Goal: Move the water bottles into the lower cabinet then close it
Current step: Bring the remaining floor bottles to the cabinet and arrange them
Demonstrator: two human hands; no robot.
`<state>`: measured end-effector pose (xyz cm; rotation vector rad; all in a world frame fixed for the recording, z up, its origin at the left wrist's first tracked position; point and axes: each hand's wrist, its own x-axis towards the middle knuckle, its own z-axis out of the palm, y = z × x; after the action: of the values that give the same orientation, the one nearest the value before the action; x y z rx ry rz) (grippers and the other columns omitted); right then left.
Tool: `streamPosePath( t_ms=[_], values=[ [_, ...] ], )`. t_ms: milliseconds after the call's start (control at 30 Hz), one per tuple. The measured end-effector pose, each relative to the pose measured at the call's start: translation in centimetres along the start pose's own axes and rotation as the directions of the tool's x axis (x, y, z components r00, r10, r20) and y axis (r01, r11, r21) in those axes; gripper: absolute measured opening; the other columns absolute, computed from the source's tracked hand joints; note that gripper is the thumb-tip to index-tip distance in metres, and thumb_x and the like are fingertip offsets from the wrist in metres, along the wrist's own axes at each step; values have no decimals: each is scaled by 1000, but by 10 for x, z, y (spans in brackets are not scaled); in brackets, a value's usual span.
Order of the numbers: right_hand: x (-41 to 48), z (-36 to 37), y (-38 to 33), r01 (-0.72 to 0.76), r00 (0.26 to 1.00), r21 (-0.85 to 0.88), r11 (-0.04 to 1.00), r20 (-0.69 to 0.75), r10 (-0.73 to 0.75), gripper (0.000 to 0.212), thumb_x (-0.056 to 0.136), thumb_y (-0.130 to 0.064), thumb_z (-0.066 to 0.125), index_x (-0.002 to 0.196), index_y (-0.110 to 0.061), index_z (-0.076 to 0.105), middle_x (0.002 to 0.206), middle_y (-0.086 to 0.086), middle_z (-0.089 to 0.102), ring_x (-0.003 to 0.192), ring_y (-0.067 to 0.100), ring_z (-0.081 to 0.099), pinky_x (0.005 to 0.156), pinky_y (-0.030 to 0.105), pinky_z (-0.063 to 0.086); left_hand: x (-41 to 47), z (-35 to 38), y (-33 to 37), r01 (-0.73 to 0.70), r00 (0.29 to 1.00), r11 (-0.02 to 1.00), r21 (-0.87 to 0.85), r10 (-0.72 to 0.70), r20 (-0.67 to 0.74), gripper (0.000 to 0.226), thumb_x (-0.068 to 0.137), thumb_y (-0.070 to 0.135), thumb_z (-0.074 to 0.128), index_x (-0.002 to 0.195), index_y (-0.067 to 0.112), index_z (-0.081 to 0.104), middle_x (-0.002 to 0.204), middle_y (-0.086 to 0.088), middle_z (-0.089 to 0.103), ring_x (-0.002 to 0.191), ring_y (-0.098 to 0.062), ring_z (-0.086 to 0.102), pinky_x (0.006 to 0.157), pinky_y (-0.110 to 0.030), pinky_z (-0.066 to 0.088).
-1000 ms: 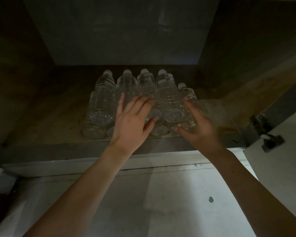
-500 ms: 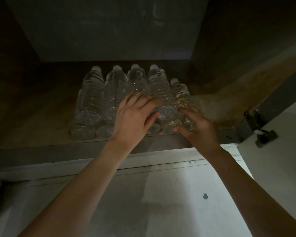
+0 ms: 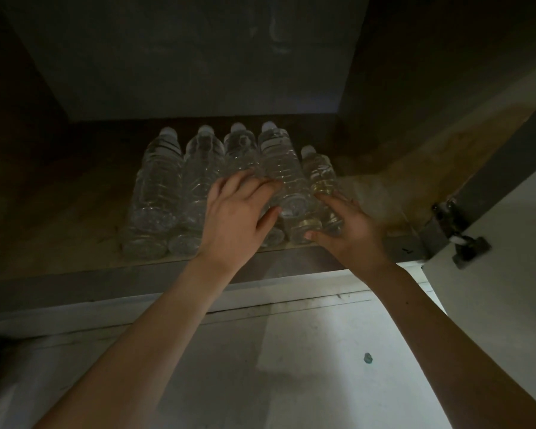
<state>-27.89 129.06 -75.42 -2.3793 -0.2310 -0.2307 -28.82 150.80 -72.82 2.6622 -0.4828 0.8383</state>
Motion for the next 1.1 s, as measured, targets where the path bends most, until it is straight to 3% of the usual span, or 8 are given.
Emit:
streamPosePath(
  t_ms=[133,267,433,533,633,767,900,1100],
  values=[
    [12,1,-26,-32,997,199,979,77,17,78,78,-41,79,144,-44,38,143,-12,52,129,12,48,102,34,48,4,-2,-1,18,999,1000,-19,-18,32,41,88,33,66,126,18,62,124,0,65,125,-23,52,105,-43,37],
    [20,7,-38,-6,998,368,930,63,-19,66,87,-22,75,145,-31,45,141,-7,56,129,8,52,106,37,48,5,-3,0,30,998,1000,5,-30,50,44,87,35,65,126,17,63,123,-1,67,126,-24,52,104,-41,37],
    [19,11,-37,-5,1000,450,893,25,-7,62,88,-9,71,143,-26,48,140,-7,57,127,5,54,106,37,48,5,-2,1,58,997,998,-29,-57,45,41,84,32,72,121,18,66,119,0,69,124,-25,53,102,-44,40],
    [16,12,-37,-9,1000,450,893,31,-5,61,89,-9,70,144,-24,48,140,-8,57,126,3,53,106,33,48,3,-2,1,71,996,997,-44,-68,51,42,84,32,71,123,19,65,119,1,69,124,-25,52,103,-45,40],
    [14,13,-35,-22,999,435,900,37,7,62,89,-17,71,145,-29,46,142,-9,56,130,7,52,106,40,48,1,-3,1,56,997,997,-58,-53,51,42,85,32,70,125,18,64,121,0,68,125,-25,52,103,-45,40],
    [15,8,-39,-8,998,358,934,55,-13,62,89,-30,70,145,-33,44,142,-9,54,131,12,51,106,42,49,0,-9,-3,-10,999,999,-44,11,32,40,89,29,65,125,15,63,126,-3,65,126,-24,53,107,-47,40],
    [13,2,-53,111,993,143,983,25,-116,60,93,-35,64,148,-31,40,156,-10,35,138,2,31,107,15,32,-3,-26,-18,64,998,998,6,-64,25,45,93,42,53,131,18,59,134,-2,60,130,-22,49,115,-47,30],
    [19,11,-76,351,936,-173,920,88,-341,54,98,-41,53,148,-27,40,158,-6,33,145,3,9,121,32,9,-18,-44,-44,122,988,986,117,-131,79,54,94,49,44,135,17,55,137,-4,59,133,-24,47,119,-48,23]
  ],
)
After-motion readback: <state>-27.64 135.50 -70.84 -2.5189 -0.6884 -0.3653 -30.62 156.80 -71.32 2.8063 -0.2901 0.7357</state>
